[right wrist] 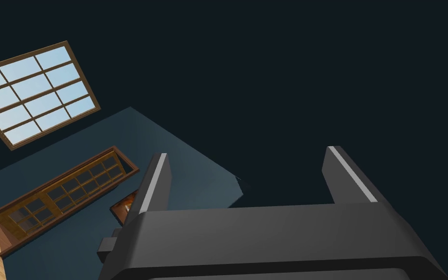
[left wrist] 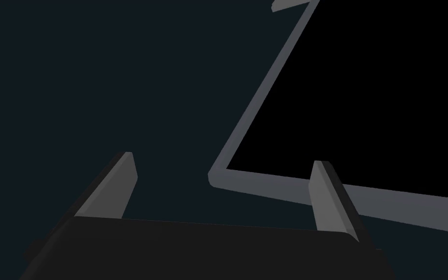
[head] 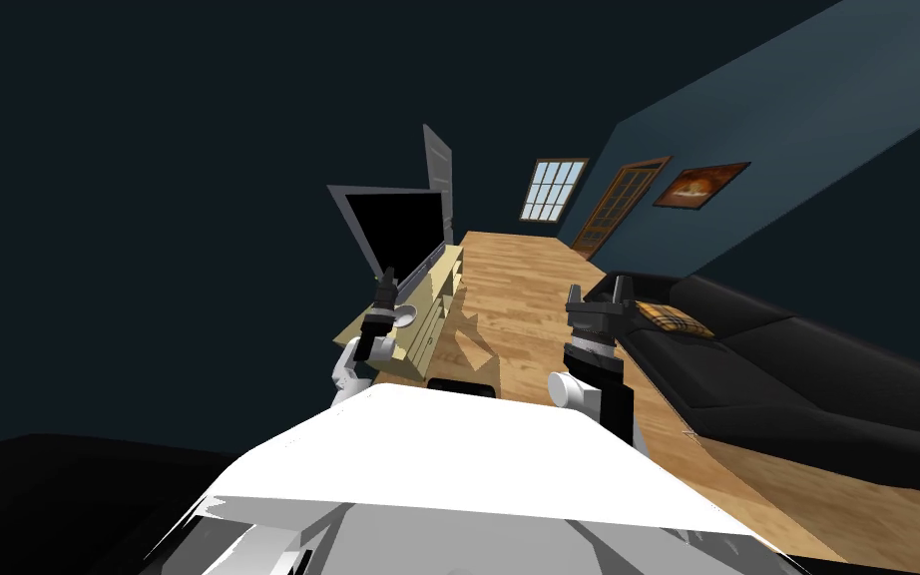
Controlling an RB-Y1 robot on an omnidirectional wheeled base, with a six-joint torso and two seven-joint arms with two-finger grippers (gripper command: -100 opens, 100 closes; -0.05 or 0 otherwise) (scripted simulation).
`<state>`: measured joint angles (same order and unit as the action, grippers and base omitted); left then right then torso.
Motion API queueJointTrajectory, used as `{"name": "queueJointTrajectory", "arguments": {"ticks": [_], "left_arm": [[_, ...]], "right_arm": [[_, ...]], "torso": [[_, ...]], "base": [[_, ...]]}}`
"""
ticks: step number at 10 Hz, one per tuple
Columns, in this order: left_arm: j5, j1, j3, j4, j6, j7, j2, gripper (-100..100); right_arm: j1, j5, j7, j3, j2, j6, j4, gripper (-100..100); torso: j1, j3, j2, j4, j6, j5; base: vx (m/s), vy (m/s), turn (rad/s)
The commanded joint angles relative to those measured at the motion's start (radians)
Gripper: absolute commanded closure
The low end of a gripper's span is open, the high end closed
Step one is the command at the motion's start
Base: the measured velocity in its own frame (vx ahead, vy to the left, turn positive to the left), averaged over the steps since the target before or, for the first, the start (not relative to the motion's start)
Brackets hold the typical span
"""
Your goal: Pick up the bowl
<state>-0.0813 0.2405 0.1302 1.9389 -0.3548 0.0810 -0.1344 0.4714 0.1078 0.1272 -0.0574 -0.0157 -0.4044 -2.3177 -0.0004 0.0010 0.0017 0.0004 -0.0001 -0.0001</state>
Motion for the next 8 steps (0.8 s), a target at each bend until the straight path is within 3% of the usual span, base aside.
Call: {"name": "queueJointTrajectory", "arguments": {"ticks": [1, 2, 3, 4, 5, 8], "left_arm": [[-0.009, -0.049, 0.007, -0.050, 0.038, -0.008, -0.012, -100], [-0.009, -0.049, 0.007, -0.075, 0.038, -0.008, -0.012, -100], [-0.015, -0.088, 0.013, -0.114, 0.077, -0.017, -0.024, -100], [-0.015, -0.088, 0.013, -0.131, 0.077, -0.017, -0.024, -100], [-0.020, -0.128, 0.019, -0.164, 0.118, -0.026, -0.035, -100], [-0.025, -0.170, 0.025, -0.248, 0.160, -0.033, -0.044, -100]], "right_arm": [[0.000, 0.000, 0.000, 0.000, 0.000, 0.000, 0.000, 0], [0.000, 0.000, 0.000, 0.000, 0.000, 0.000, 0.000, 0], [0.000, 0.000, 0.000, 0.000, 0.000, 0.000, 0.000, 0], [0.000, 0.000, 0.000, 0.000, 0.000, 0.000, 0.000, 0], [0.000, 0.000, 0.000, 0.000, 0.000, 0.000, 0.000, 0], [0.000, 0.000, 0.000, 0.000, 0.000, 0.000, 0.000, 0]], "torso": [[0.000, 0.000, 0.000, 0.000, 0.000, 0.000], [0.000, 0.000, 0.000, 0.000, 0.000, 0.000], [0.000, 0.000, -0.001, 0.000, 0.000, 0.000], [0.000, 0.000, 0.000, 0.000, 0.000, 0.000], [0.000, 0.000, 0.000, 0.000, 0.000, 0.000], [0.000, 0.000, 0.000, 0.000, 0.000, 0.000]], "base": [[-0.031, -0.003, 0.029], [-0.023, -0.006, 0.019], [-0.029, -0.013, 0.040], [-0.025, -0.011, 0.016], [-0.032, -0.003, 0.033], [-0.031, -0.003, 0.025]]}}
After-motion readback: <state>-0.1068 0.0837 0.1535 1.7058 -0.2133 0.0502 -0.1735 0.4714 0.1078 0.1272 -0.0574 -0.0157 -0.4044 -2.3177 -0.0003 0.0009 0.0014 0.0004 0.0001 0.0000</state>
